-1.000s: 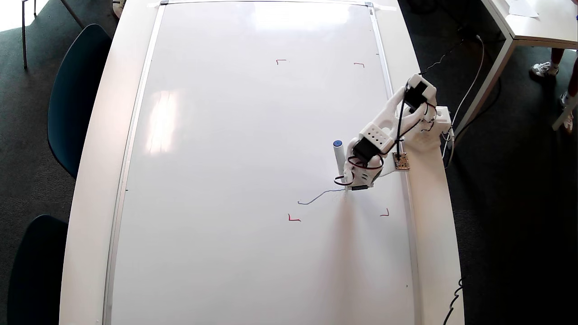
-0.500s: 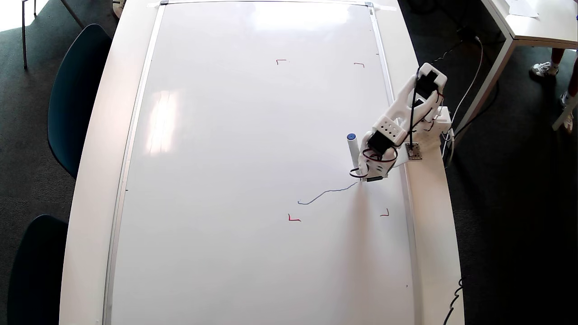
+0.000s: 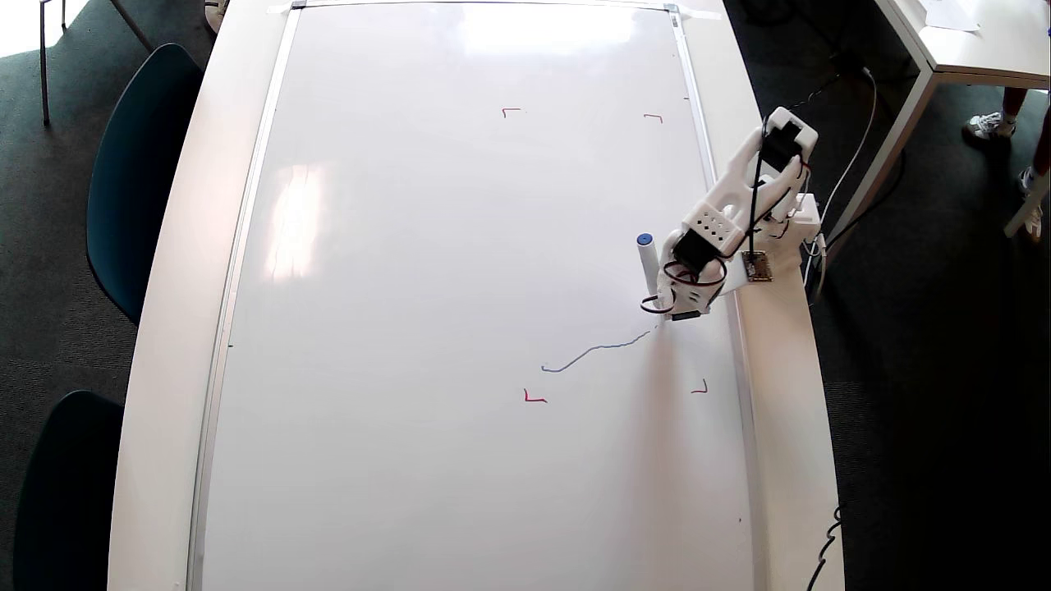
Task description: Draw on a whiteboard a robot head using a pen attached to the gripper
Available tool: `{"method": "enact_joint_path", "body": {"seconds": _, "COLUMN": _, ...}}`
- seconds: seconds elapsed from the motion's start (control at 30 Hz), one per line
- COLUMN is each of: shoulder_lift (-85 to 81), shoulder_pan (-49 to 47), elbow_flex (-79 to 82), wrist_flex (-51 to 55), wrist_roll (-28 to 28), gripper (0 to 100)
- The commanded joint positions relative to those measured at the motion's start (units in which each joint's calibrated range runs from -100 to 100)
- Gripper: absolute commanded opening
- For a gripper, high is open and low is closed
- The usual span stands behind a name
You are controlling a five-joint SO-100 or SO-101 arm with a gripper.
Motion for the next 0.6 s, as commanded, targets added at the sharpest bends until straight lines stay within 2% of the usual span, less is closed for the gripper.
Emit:
{"method": "enact_joint_path", "body": {"seconds": 0.0, "shoulder_lift": -2.48, "shoulder_pan": 1.98, "elbow_flex": 2.93, "wrist_flex": -0.26, "wrist_roll": 0.17, "gripper": 1}}
{"method": "enact_joint_path", "body": {"seconds": 0.27, "shoulder_lift": -7.46, "shoulder_pan": 8.47, "elbow_flex": 8.37, "wrist_flex": -0.26, "wrist_roll": 0.49, "gripper": 1}}
{"method": "enact_joint_path", "body": {"seconds": 0.57, "shoulder_lift": -13.36, "shoulder_pan": 16.29, "elbow_flex": 16.37, "wrist_flex": -0.26, "wrist_roll": 4.21, "gripper": 1}}
